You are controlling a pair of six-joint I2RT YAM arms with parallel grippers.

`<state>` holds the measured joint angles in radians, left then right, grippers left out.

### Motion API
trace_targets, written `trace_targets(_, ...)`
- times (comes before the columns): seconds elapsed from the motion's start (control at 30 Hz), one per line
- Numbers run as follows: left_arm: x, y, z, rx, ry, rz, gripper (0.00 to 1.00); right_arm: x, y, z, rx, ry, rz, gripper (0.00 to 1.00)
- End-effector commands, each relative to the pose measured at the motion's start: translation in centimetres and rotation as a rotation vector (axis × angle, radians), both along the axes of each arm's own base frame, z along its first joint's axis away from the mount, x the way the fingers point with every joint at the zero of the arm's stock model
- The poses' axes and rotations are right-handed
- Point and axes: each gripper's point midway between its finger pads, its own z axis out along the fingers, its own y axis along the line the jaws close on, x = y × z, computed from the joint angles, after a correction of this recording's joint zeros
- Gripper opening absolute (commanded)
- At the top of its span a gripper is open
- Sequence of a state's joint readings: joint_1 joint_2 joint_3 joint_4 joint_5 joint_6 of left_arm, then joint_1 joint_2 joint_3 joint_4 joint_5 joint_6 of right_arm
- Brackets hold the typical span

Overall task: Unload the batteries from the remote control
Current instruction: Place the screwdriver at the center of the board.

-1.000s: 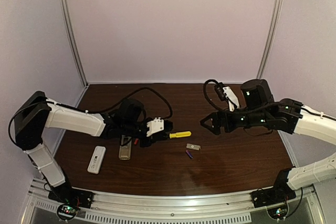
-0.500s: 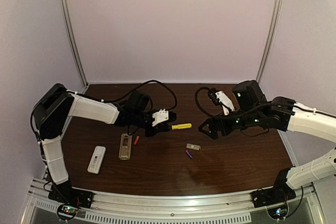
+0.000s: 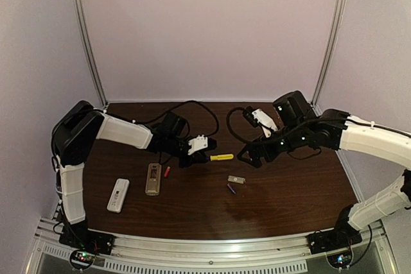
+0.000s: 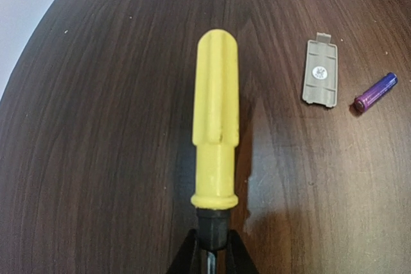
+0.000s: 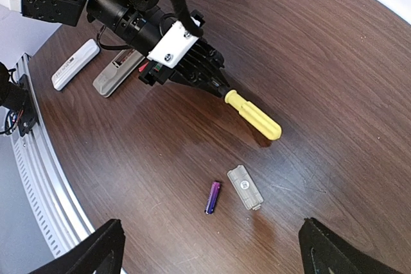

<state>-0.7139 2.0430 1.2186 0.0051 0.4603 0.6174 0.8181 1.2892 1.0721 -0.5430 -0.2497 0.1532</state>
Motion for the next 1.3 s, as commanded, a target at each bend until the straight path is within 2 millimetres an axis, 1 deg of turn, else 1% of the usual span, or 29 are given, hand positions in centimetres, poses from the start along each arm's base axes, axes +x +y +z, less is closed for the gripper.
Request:
trace_targets(0.0,0.4,-0.2,-0.5,-0.001,0.013,0.005,0.19,0.3,0.2,0.3,-0.011,-0.001,0.039,0.96)
trace_targets(0.03,0.5,-0.2,-0.6,0.001,0.013,0.013,0.23,0.4,0.3,0.3,-0.009,0.002,0.041,0.96)
trace_targets(0.07,0.6,-0.1,-0.7,0.002,0.012,0.018,0.25,0.5,0.3,0.1,-0.009,0.005,0.042,0.96)
trace_targets(0.23,0.6,0.0,-1.1,0.01,0.016,0.024,0.29,0.8,0.6,0.0,-0.007,0.015,0.044,0.95)
trace_targets(0.37,0.7,-0.2,-0.8,0.005,0.013,0.024,0.33,1.0,0.6,0.0,-0.002,0.019,0.036,0.96)
trace_targets(0.47,0.9,-0.4,-0.3,-0.008,0.013,0.027,0.35,1.0,0.5,0.0,0.001,0.019,0.028,0.95)
trace_targets(0.6,1.5,-0.9,1.5,-0.051,-0.002,0.054,0.41,1.2,0.4,0.1,0.005,0.016,0.019,0.95)
trace_targets(0.63,1.7,-0.9,2.0,-0.064,-0.006,0.066,0.45,1.2,0.4,0.2,0.006,0.015,0.017,0.95)
trace_targets(0.67,1.8,-1.0,2.5,-0.078,-0.012,0.075,0.53,1.2,0.4,0.2,0.008,0.014,0.016,0.95)
trace_targets(0.73,1.9,-1.0,3.7,-0.108,-0.024,0.085,0.65,1.3,0.4,0.3,0.009,0.012,0.013,0.95)
trace_targets(0.77,1.8,-1.1,4.3,-0.121,-0.03,0.084,0.73,1.3,0.3,0.5,0.01,0.008,0.01,0.95)
trace_targets(0.8,1.6,-1.1,4.8,-0.133,-0.033,0.082,0.92,1.3,0.4,0.6,0.012,0.004,0.009,0.95)
trace_targets(0.83,1.5,-1.0,5.4,-0.147,-0.038,0.084,0.97,1.4,0.3,0.6,0.012,0.001,0.007,0.95)
trace_targets(1.03,1.3,0.1,9.4,-0.202,-0.072,0.148,0.97,1.9,0.1,1.1,0.008,-0.035,-0.003,0.96)
trace_targets(1.2,1.1,1.8,12.6,-0.218,-0.091,0.237,0.97,2.6,0.2,1.6,0.016,-0.067,-0.016,0.96)
trace_targets(1.27,1.0,2.7,13.4,-0.214,-0.103,0.276,0.98,2.8,0.3,1.6,0.017,-0.073,-0.017,0.95)
